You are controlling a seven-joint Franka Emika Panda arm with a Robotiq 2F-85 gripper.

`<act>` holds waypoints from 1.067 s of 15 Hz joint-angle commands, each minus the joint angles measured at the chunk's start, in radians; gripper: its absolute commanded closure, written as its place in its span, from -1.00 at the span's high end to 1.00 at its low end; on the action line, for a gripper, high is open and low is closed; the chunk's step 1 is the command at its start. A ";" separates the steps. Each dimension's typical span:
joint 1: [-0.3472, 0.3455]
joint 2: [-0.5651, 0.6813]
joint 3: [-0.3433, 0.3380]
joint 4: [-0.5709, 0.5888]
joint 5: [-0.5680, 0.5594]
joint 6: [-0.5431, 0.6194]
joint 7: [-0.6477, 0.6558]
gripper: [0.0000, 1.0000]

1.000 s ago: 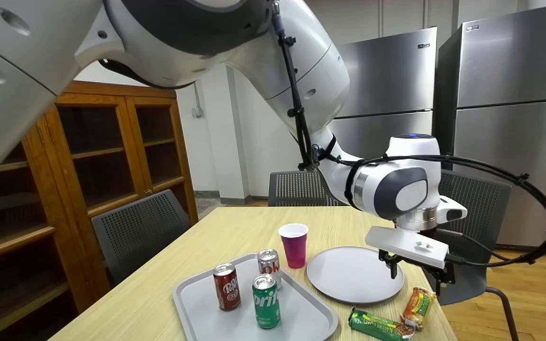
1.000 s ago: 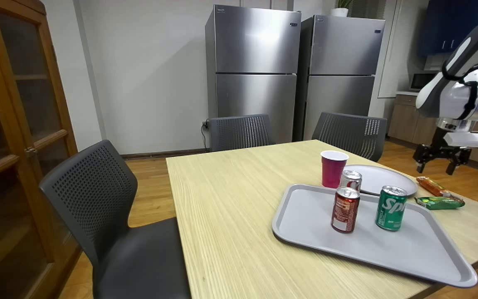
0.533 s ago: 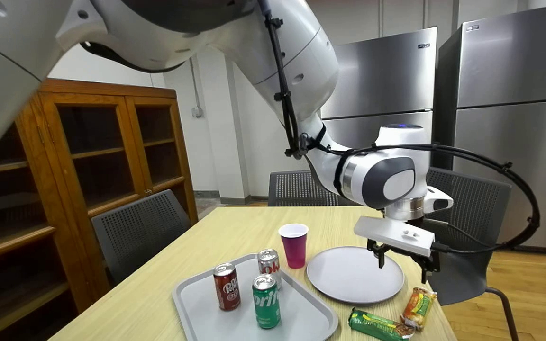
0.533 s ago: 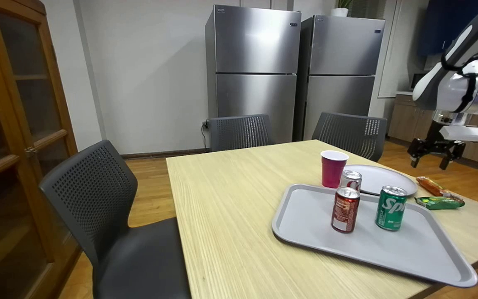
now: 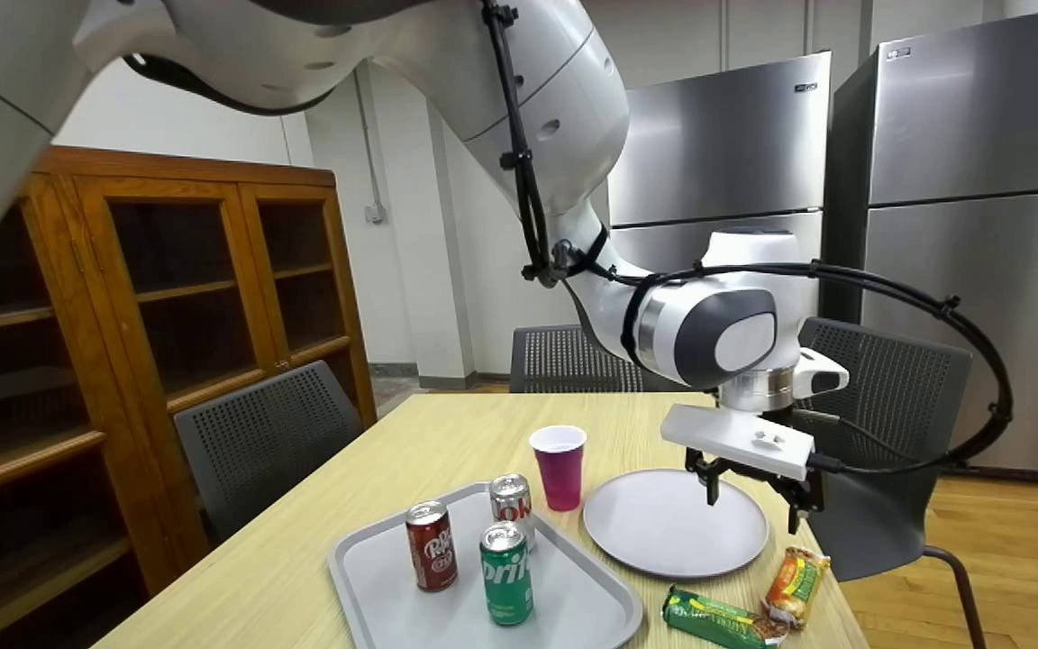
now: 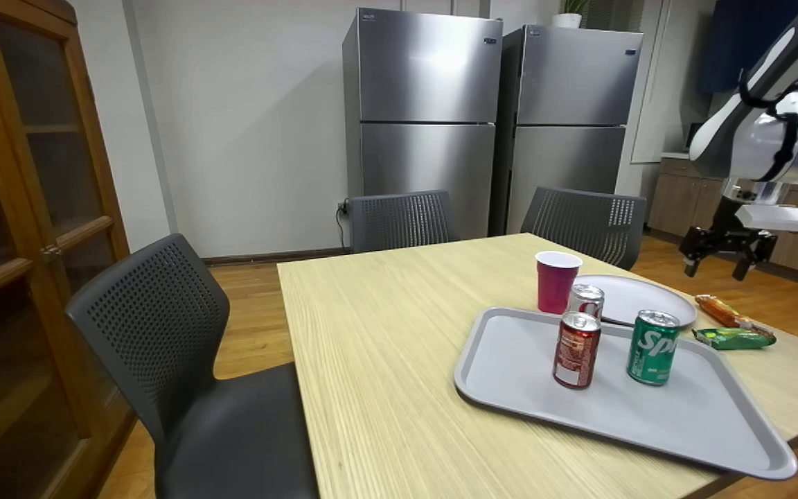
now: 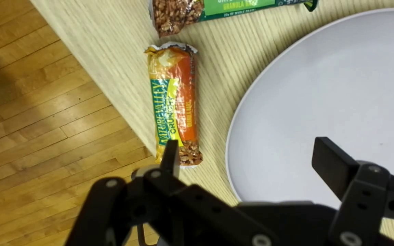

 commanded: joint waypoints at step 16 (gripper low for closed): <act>-0.097 -0.204 0.218 -0.200 0.167 0.079 -0.461 1.00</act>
